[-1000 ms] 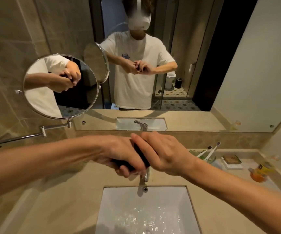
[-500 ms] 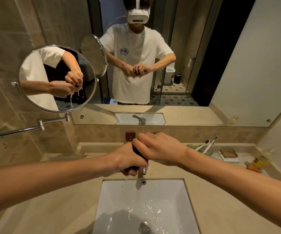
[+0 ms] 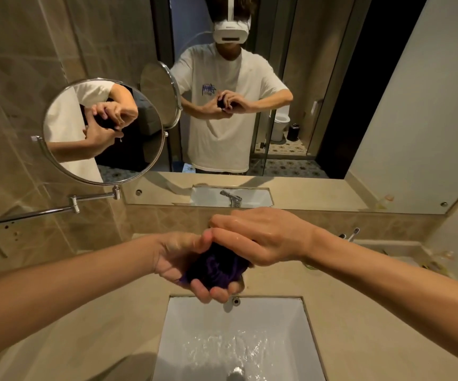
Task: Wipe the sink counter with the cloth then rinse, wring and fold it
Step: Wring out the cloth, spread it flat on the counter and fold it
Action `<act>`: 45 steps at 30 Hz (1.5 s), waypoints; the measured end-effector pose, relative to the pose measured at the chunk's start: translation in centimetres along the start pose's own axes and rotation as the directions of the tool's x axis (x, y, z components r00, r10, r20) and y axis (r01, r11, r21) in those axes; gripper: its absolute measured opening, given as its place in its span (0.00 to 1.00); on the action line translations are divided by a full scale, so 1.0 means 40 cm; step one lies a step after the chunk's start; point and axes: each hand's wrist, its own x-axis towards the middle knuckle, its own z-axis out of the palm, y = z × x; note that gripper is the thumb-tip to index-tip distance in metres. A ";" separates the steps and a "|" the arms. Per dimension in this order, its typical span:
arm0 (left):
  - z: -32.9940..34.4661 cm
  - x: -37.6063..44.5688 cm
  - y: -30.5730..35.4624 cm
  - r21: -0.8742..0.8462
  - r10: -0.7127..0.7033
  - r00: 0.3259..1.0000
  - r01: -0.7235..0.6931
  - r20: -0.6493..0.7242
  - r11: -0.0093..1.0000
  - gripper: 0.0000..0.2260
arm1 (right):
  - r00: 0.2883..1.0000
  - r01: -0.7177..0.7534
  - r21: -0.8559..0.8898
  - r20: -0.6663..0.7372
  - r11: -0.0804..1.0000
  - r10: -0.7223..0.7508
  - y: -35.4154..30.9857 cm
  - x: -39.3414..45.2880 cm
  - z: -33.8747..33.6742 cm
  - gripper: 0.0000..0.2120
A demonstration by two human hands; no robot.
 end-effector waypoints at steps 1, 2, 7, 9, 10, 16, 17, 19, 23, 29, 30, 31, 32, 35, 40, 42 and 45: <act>-0.004 0.001 -0.002 0.035 -0.014 1.000 0.014 -0.005 0.999 0.28 | 1.000 0.023 -0.037 -0.019 0.999 -0.024 0.000 0.002 0.005 0.10; -0.007 0.001 -0.002 0.064 -0.032 0.999 0.034 -0.037 0.997 0.26 | 0.999 0.038 -0.062 -0.032 0.997 -0.040 -0.001 -0.001 0.013 0.11; 0.028 -0.006 0.013 0.195 -0.080 0.876 0.194 -0.476 0.961 0.12 | 0.979 -0.199 -0.080 0.021 0.977 0.202 -0.029 -0.015 0.042 0.16; 0.040 -0.003 0.026 0.286 -0.014 0.787 0.241 -0.617 0.927 0.08 | 0.908 -0.406 -0.060 0.088 0.912 0.410 -0.042 -0.009 0.049 0.14; 0.039 0.001 0.028 0.329 0.014 0.747 0.275 -0.664 0.903 0.07 | 0.894 -0.421 -0.137 0.105 0.897 0.436 -0.048 -0.007 0.058 0.11; -0.012 0.049 -0.053 0.465 0.167 0.555 0.453 -0.815 0.761 0.08 | 0.895 -0.280 -0.376 0.230 0.883 0.381 -0.061 -0.034 0.158 0.06; -0.029 0.059 -0.068 0.473 0.203 0.530 0.443 -0.823 0.762 0.07 | 0.875 -0.281 -0.376 0.277 0.883 0.397 -0.058 -0.037 0.172 0.08; -0.065 0.075 -0.088 0.480 0.274 0.464 0.413 -0.842 0.774 0.10 | 0.839 -0.302 -0.402 0.319 0.864 0.441 -0.044 -0.039 0.190 0.12; -0.111 0.101 -0.121 0.491 0.345 0.375 0.424 -0.860 0.761 0.11 | 0.748 -0.358 -0.403 0.417 0.842 0.517 -0.037 -0.025 0.227 0.09; -0.149 0.112 -0.162 0.459 0.372 0.274 0.428 -0.887 0.778 0.13 | 0.604 -0.401 -0.456 0.521 0.795 0.603 -0.044 -0.001 0.287 0.03; -0.151 0.112 -0.166 0.455 0.374 0.263 0.430 -0.889 0.780 0.13 | 0.598 -0.413 -0.451 0.521 0.791 0.609 -0.044 0.001 0.293 0.03; -0.154 0.111 -0.170 0.450 0.371 0.256 0.439 -0.892 0.778 0.12 | 0.599 -0.422 -0.444 0.518 0.790 0.611 -0.045 0.001 0.298 0.03; -0.154 0.108 -0.169 0.442 0.360 0.259 0.455 -0.896 0.773 0.10 | 0.604 -0.433 -0.439 0.507 0.788 0.615 -0.046 0.001 0.297 0.03; -0.139 0.087 -0.149 0.412 0.275 0.332 0.478 -0.902 0.776 0.06 | 0.632 -0.466 -0.422 0.457 0.777 0.627 -0.049 -0.002 0.283 0.03; -0.088 0.029 -0.088 0.376 0.090 0.617 0.352 -0.782 0.857 0.09 | 0.689 -0.480 -0.413 0.368 0.774 0.624 -0.061 -0.010 0.230 0.13; -0.083 0.027 -0.077 0.401 0.108 0.610 0.369 -0.785 0.838 0.12 | 0.678 -0.491 -0.429 0.359 0.758 0.642 -0.064 -0.004 0.217 0.13; -0.091 0.050 -0.082 0.469 0.216 0.485 0.494 -0.848 0.732 0.14 | 0.639 -0.528 -0.430 0.367 0.732 0.676 -0.063 0.006 0.213 0.13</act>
